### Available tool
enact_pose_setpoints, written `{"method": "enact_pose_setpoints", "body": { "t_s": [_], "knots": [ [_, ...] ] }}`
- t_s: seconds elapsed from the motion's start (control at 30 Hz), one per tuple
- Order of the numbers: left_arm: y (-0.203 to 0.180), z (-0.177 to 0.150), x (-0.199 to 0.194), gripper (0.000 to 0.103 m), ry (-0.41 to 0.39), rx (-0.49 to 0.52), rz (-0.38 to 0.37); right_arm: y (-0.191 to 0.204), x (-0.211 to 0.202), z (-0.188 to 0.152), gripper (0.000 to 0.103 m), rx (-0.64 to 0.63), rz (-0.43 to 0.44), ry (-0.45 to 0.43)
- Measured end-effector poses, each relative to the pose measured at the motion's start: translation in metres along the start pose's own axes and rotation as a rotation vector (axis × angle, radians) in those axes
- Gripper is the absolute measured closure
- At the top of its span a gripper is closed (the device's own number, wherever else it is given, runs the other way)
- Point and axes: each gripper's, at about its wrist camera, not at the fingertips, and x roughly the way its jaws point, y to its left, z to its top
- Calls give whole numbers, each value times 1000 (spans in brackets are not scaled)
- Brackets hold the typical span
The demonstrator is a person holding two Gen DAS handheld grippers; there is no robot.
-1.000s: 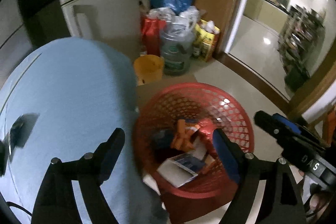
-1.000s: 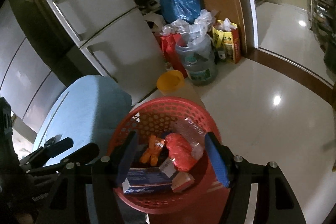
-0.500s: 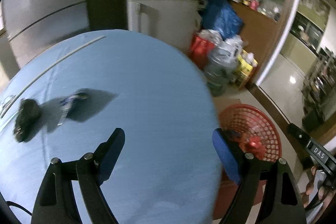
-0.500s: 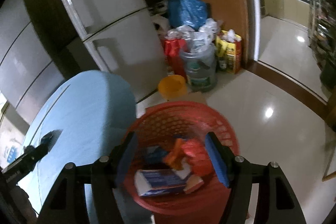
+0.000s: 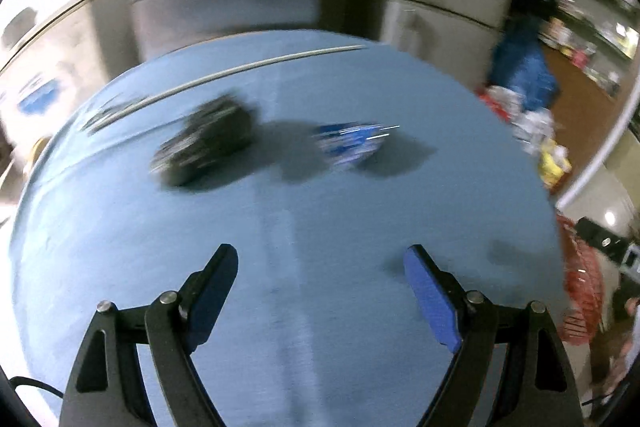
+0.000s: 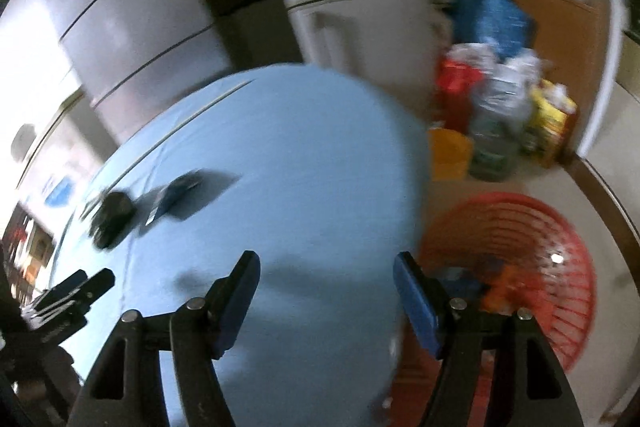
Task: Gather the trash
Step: 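Move both open tools back over the table toward the remaining trash, then grasp the blue-white wrapper with the right tool while the left tool grasps the black plastic bag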
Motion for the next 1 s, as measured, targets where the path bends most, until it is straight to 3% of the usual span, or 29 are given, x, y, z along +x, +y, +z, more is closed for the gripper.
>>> {"method": "enact_pose_setpoints", "body": {
  "t_s": [0.07,0.2,0.43,0.6,0.63,0.7,0.73,0.83,1.0],
  "knots": [
    [31,-10,4,17,13,-58,61,25,17,3,30,-40,32,32],
    [73,-22,6,17,35,-166,96,71,54,19,30,-78,117,77],
    [101,-36,-3,17,31,-233,114,135,123,58,30,-56,208,112],
    [111,-28,-9,17,13,-242,122,146,175,67,31,4,191,186],
    [112,-24,-9,17,8,-245,122,146,181,68,33,12,193,198],
    [110,-9,-5,17,-4,-247,117,153,187,68,65,-25,192,194],
    [109,0,-2,17,-18,-242,110,156,189,67,75,-32,218,212],
    [101,25,7,17,-49,-216,90,165,181,60,76,-102,230,196],
    [91,63,33,17,-67,-174,66,149,149,46,76,-98,255,147]
  ]
}}
